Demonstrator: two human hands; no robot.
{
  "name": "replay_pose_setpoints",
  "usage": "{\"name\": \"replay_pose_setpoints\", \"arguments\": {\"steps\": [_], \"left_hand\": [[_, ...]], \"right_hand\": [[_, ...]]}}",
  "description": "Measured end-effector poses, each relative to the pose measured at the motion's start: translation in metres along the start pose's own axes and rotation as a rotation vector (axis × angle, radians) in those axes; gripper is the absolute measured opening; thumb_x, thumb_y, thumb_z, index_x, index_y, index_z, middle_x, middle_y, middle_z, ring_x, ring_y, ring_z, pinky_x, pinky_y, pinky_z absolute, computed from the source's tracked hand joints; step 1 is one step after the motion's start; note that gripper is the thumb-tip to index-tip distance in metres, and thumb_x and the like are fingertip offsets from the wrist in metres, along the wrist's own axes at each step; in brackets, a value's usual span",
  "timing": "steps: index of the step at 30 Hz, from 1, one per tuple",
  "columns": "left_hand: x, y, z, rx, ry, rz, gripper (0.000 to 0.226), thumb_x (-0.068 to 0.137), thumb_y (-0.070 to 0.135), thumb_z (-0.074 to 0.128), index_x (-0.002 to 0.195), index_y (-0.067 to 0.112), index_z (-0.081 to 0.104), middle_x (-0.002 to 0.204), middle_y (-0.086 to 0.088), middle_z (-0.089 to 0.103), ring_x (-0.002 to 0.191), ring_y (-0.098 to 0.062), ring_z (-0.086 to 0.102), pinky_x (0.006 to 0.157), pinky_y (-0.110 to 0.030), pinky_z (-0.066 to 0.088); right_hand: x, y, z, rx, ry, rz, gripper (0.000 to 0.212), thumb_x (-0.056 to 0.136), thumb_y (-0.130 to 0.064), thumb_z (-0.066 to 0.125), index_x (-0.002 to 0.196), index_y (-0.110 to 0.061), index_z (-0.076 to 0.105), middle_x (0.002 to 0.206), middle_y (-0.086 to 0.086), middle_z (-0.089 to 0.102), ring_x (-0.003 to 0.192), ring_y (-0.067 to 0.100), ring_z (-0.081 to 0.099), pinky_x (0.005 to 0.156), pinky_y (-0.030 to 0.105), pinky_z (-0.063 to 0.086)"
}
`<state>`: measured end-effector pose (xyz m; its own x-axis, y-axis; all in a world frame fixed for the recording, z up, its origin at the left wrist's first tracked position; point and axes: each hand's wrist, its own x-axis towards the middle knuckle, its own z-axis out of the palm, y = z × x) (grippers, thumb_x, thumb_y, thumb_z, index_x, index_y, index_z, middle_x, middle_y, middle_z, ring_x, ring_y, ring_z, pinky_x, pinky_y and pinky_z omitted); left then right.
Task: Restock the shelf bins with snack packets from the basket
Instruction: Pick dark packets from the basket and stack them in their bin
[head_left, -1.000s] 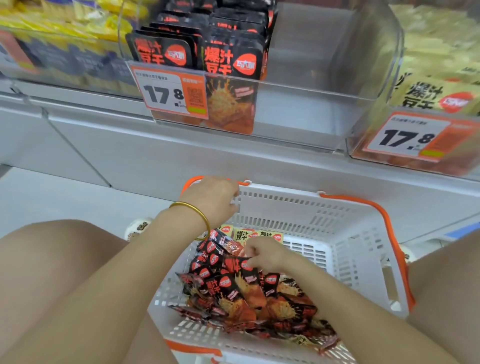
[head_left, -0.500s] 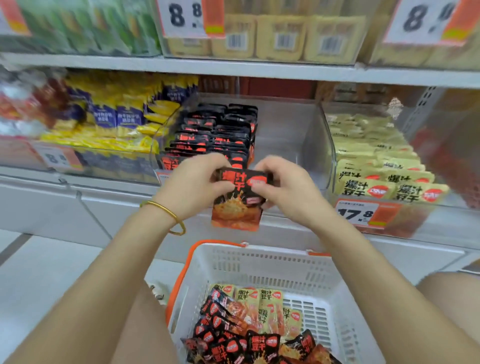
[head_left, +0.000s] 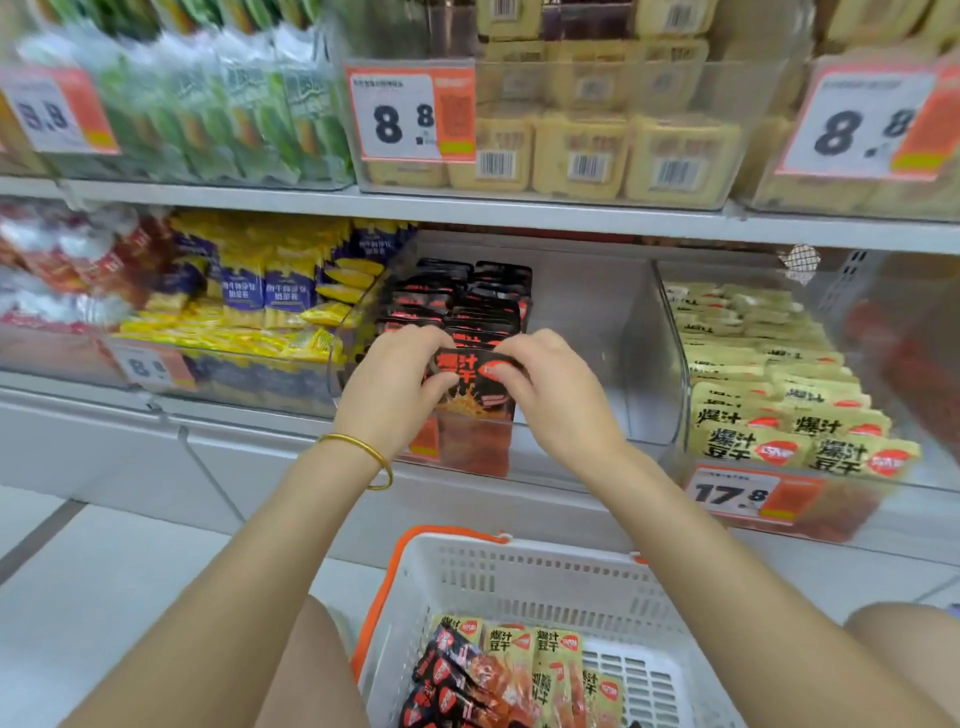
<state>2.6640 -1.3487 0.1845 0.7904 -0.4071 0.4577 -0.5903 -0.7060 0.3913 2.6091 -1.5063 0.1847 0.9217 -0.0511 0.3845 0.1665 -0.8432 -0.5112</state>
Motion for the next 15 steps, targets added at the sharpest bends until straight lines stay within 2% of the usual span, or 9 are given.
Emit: {"name": "replay_pose_setpoints", "arguments": {"steps": [3, 5, 7, 8, 11, 15], "left_hand": [[-0.001, -0.007, 0.008, 0.065, 0.098, 0.063, 0.016, 0.09, 0.02, 0.059, 0.105, 0.014, 0.061, 0.095, -0.003, 0.06, 0.092, -0.025, 0.051, 0.078, -0.042, 0.046], [-0.001, -0.011, 0.014, 0.142, 0.184, 0.112, 0.017, 0.089, 0.022, 0.053, 0.095, 0.013, 0.066, 0.093, -0.006, 0.058, 0.089, -0.027, 0.047, 0.072, -0.041, 0.045], [-0.004, -0.017, 0.02, 0.177, 0.233, 0.096, 0.011, 0.086, 0.02, 0.06, 0.089, 0.014, 0.068, 0.092, -0.006, 0.055, 0.09, -0.025, 0.042, 0.07, -0.04, 0.042], [-0.006, -0.02, 0.023, 0.194, 0.236, 0.086, 0.005, 0.083, 0.016, 0.066, 0.086, 0.014, 0.069, 0.093, -0.006, 0.055, 0.091, -0.024, 0.039, 0.07, -0.04, 0.042], [-0.01, -0.025, 0.031, 0.246, 0.205, 0.054, 0.01, 0.074, 0.013, 0.077, 0.081, 0.014, 0.07, 0.094, -0.008, 0.056, 0.095, -0.024, 0.037, 0.072, -0.041, 0.041], [-0.015, -0.024, 0.027, 0.278, 0.199, 0.037, 0.013, 0.074, 0.015, 0.077, 0.086, 0.014, 0.071, 0.105, -0.01, 0.058, 0.105, -0.028, 0.044, 0.078, -0.044, 0.043]], "right_hand": [[-0.001, 0.0, -0.001, -0.024, -0.005, 0.026, 0.027, 0.099, -0.023, 0.045, 0.121, -0.017, 0.06, 0.106, 0.003, 0.054, 0.097, 0.025, 0.056, 0.08, 0.036, 0.044], [-0.001, 0.001, 0.001, -0.043, -0.009, 0.044, 0.019, 0.097, -0.024, 0.05, 0.113, -0.019, 0.058, 0.104, 0.001, 0.059, 0.094, 0.024, 0.057, 0.079, 0.036, 0.045], [-0.003, 0.002, 0.004, -0.069, -0.022, 0.072, 0.011, 0.095, -0.026, 0.052, 0.103, -0.019, 0.051, 0.096, -0.001, 0.06, 0.087, 0.026, 0.056, 0.072, 0.037, 0.045], [-0.004, 0.002, 0.006, -0.101, -0.039, 0.077, 0.011, 0.095, -0.027, 0.052, 0.101, -0.019, 0.05, 0.095, -0.001, 0.06, 0.086, 0.026, 0.056, 0.07, 0.036, 0.044], [-0.005, 0.005, 0.015, -0.162, -0.085, 0.066, 0.011, 0.095, -0.029, 0.053, 0.102, -0.021, 0.05, 0.1, -0.004, 0.057, 0.089, 0.024, 0.056, 0.067, 0.034, 0.042], [-0.009, 0.009, 0.018, -0.028, -0.004, 0.128, 0.014, 0.092, -0.031, 0.057, 0.104, -0.024, 0.051, 0.098, -0.008, 0.05, 0.084, 0.018, 0.057, 0.067, 0.031, 0.043]]}}
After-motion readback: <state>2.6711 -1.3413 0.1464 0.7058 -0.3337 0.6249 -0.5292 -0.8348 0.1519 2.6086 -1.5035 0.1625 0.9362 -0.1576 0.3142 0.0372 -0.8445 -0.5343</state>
